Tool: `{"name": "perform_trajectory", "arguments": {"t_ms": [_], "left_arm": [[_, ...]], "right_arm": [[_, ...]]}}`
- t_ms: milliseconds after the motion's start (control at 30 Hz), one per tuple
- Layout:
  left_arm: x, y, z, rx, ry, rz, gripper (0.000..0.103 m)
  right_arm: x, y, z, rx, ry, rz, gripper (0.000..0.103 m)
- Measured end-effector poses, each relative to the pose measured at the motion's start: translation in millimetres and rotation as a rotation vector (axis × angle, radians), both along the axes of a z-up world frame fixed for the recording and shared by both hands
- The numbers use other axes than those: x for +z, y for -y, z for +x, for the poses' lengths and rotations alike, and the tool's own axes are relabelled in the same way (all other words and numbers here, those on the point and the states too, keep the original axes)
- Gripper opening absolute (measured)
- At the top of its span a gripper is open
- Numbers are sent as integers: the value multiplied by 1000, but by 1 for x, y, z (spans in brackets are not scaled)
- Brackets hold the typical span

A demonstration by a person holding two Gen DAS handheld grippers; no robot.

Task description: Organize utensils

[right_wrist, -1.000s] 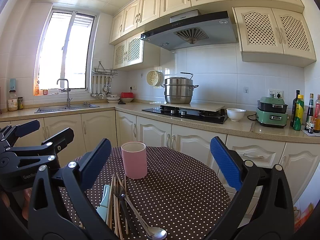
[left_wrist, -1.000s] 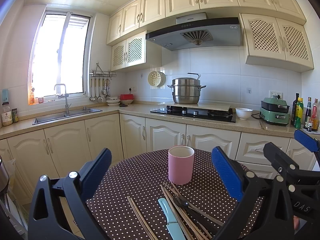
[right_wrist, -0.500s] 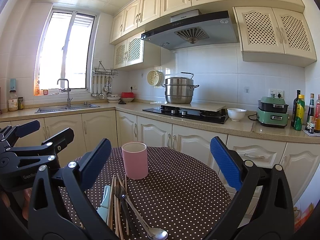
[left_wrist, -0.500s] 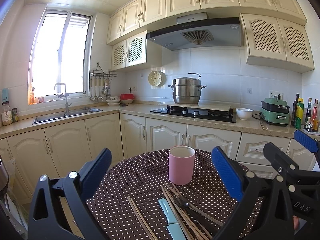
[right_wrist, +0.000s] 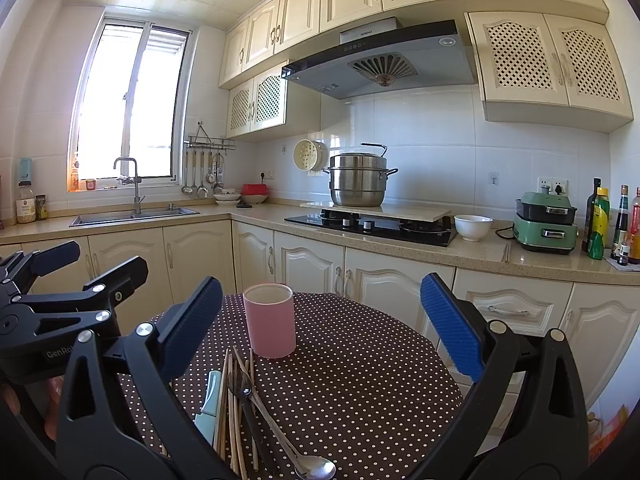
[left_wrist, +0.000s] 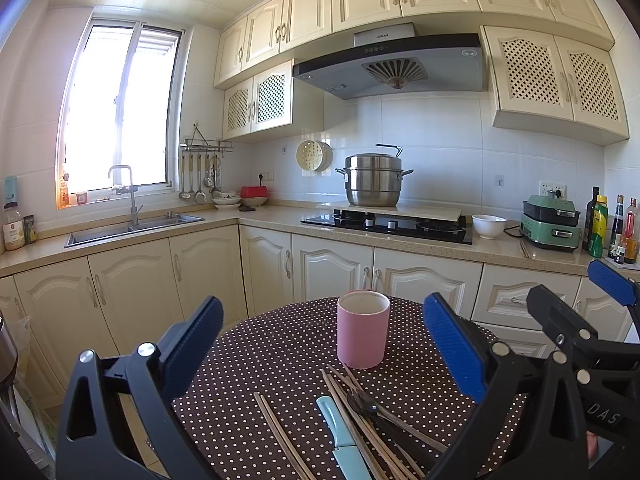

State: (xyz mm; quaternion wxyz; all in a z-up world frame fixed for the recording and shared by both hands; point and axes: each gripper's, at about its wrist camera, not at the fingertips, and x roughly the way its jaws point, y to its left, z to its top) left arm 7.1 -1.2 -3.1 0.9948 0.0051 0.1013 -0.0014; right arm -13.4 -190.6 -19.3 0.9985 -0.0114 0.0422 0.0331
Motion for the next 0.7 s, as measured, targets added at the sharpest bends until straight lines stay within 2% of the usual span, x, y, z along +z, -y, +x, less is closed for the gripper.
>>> {"name": "perform_trajectory", "arguments": {"t_ms": [700], "left_arm": [[-4, -1, 4, 13, -17, 10, 98]], "right_arm": [[-6, 2, 7, 7, -29, 0, 97]]}}
